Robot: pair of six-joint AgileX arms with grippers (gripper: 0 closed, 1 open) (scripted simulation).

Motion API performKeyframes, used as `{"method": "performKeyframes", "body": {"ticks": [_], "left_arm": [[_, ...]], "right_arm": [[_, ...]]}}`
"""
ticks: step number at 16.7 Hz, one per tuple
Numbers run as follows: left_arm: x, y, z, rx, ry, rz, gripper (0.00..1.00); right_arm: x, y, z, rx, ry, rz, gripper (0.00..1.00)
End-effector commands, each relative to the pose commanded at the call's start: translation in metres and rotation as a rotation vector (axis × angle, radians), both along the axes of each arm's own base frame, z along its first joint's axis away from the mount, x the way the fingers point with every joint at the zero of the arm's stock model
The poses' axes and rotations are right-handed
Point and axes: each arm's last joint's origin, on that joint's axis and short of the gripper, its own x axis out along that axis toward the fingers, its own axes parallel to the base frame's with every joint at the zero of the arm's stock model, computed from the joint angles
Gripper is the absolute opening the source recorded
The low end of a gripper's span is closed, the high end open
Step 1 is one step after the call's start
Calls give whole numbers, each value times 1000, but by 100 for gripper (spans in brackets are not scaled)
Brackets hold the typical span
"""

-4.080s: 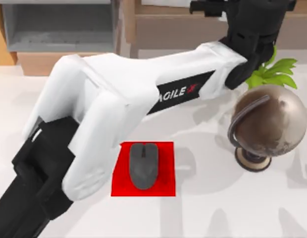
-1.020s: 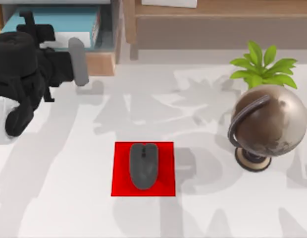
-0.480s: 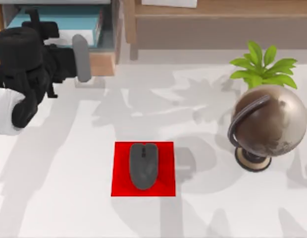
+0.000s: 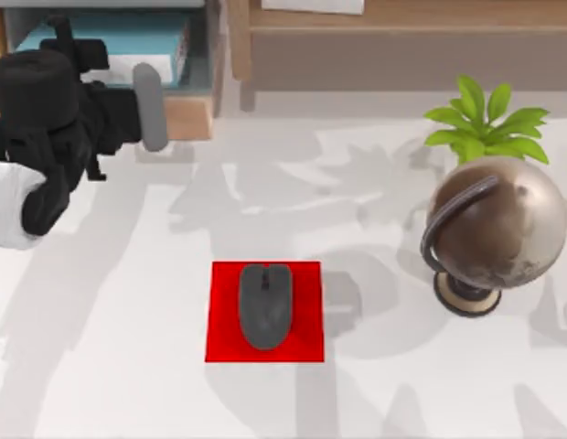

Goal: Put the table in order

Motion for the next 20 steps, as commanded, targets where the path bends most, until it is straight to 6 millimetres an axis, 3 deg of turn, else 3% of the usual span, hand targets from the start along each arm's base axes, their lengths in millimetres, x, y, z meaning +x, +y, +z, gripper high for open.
{"method": "performKeyframes", "body": {"ticks": [4,5,14,20], "left_arm": [[0,0,0,0,0,0,98],[0,0,0,0,0,0,100],[-1,0,0,0,-1,1,100],[-33,2,7,-7,-22,8,100]], "right_arm": [[0,0,0,0,0,0,100],[0,0,0,0,0,0,100],[0,0,0,0,0,0,100],[0,0,0,0,0,0,100]]}}
